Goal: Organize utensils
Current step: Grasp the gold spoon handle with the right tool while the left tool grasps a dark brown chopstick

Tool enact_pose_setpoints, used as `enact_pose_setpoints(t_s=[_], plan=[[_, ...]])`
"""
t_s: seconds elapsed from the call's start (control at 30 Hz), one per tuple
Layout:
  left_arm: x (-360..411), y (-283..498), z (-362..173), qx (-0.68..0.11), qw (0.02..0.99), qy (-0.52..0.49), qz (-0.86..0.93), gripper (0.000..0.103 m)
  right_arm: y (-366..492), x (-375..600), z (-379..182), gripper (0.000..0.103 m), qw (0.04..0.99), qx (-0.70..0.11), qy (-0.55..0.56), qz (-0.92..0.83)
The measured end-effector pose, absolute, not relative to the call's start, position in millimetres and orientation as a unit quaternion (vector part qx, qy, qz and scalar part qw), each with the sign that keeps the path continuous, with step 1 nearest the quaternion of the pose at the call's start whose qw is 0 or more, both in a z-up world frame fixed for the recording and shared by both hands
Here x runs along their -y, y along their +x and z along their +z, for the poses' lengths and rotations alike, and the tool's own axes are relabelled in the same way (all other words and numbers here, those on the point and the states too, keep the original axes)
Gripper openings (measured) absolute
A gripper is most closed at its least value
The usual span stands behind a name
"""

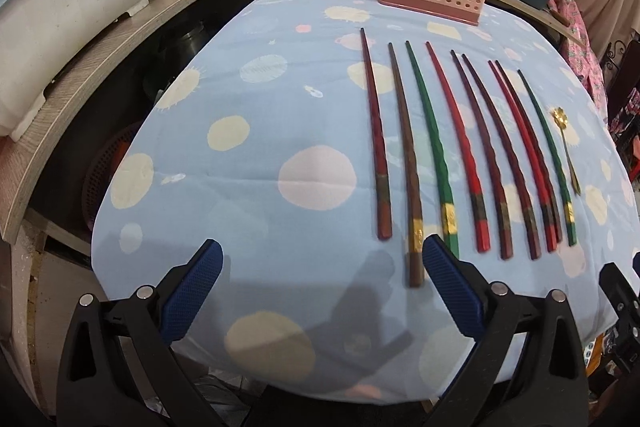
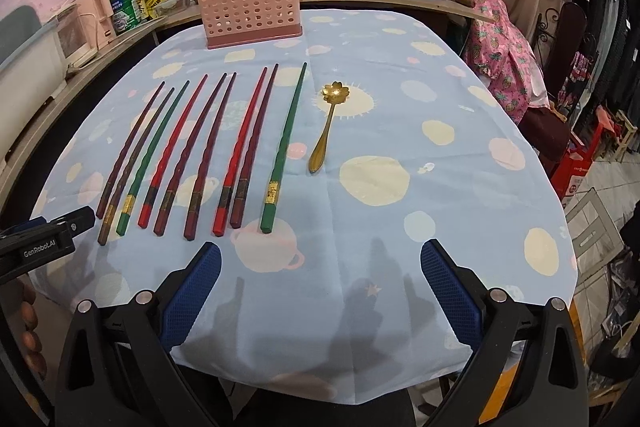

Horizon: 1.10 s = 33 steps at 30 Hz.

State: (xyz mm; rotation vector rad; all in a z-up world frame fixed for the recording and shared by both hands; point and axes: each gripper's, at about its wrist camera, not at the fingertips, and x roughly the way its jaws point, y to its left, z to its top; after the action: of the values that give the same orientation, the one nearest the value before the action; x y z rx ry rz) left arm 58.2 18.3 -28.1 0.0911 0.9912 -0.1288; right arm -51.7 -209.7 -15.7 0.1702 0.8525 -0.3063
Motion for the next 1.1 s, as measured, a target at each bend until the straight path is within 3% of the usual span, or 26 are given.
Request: enact_pose_setpoints(t_s=[0.37, 0.47, 0.53, 0.83, 0.87, 1.1], plan=[[-13.4, 80.4, -39.1, -0.482, 0.872, 0.047, -0.071, 0.072, -30.2, 227.5, -11.3, 0.096, 0.898, -0.401, 0.087, -0.160], [-13.7, 81.3, -37.4, -0.480, 0.873, 0.046, -0.076, 0.063, -20.8, 236.6, -11.8, 0.096, 0.897, -0.399, 0.094, -0.162], [-13.3, 81.2, -35.6, -0.479, 0.873, 0.045, -0.079, 0.051, -13.7, 242.4, -11.7, 0.095, 0.898, -0.396, 0.101, -0.161], [-12.2, 79.1, -33.9, -0.479, 0.873, 0.042, -0.082, 0.028, 20.4, 251.4, -24.6, 0.057, 0.894, -0.408, 0.122, -0.139], [-13.2, 78.8, -33.9, -0.479, 0.873, 0.042, -0.082, 0.027, 23.1, 252.0, -26.9, 0.051, 0.893, -0.410, 0.125, -0.136], [-13.2, 78.9, -34.4, -0.476, 0.875, 0.044, -0.082, 0.026, 32.6, 256.6, -40.2, 0.034, 0.888, -0.416, 0.146, -0.130]])
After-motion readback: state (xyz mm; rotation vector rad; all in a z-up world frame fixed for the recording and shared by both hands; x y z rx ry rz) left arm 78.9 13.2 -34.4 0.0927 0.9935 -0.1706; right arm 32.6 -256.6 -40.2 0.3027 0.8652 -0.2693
